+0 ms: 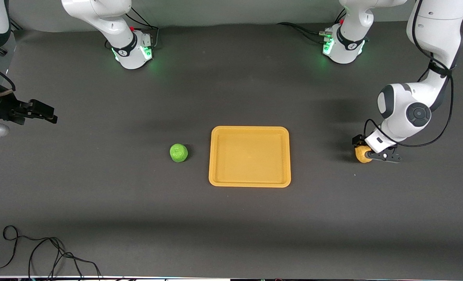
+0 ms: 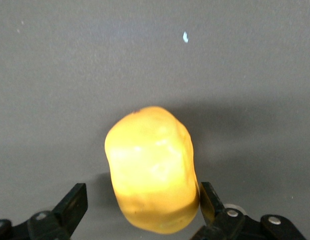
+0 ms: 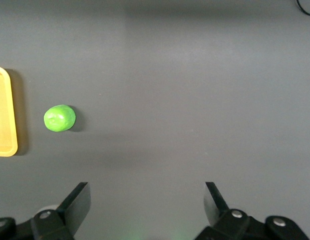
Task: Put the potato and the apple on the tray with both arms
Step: 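Reach the left gripper down to the yellow potato and grasp it, then carry the potato onto the tray while the right gripper reaches the apple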
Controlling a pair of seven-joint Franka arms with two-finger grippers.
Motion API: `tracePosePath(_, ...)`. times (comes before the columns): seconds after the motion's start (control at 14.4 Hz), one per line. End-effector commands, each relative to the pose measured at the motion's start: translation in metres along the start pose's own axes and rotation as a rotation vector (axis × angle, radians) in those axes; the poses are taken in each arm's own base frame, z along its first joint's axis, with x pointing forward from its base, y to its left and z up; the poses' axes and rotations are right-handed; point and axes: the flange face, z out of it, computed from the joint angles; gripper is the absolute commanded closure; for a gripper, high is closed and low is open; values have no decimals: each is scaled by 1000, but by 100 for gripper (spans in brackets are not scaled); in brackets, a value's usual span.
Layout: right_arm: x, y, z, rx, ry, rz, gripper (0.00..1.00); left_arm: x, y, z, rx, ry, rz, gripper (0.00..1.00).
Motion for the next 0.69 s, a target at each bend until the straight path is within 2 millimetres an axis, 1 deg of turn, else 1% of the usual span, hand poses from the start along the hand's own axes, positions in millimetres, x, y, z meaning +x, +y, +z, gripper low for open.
tracePosePath(0.0, -10, -52, 4, -1, -16, 41, 0, 7, 7, -10, -2, 9, 5, 1)
tracePosePath(0.07, -16, -80, 6, 5, -17, 45, 0, 8, 7, -11, -1, 10, 5, 7)
tracePosePath(0.21, -30, -138, 13, 0, -20, 57, 0, 17, 5, -20, 0, 21, -1, 63)
tracePosePath(0.28, -37, -163, 17, 0, -11, 43, 0, 16, 8, -18, -4, 0, -10, 78)
tracePosePath(0.35, -44, -185, 21, 1, 0, 40, 0, 17, 14, -15, -6, -11, -18, 85)
tracePosePath(0.42, -53, -204, 26, 5, 15, 51, 0, 18, 15, -15, -6, -12, -21, 87)
tracePosePath(0.49, -62, -220, 33, 6, 22, 55, 0, 25, 14, -26, -3, 7, -21, 91)
tracePosePath(0.56, -70, -229, 40, 9, 27, 44, 0, 34, 21, -45, -14, 8, -49, 92)
tracePosePath(0.62, -75, -228, 46, 13, 33, 40, 0, 52, 39, -72, -35, -19, -90, 93)
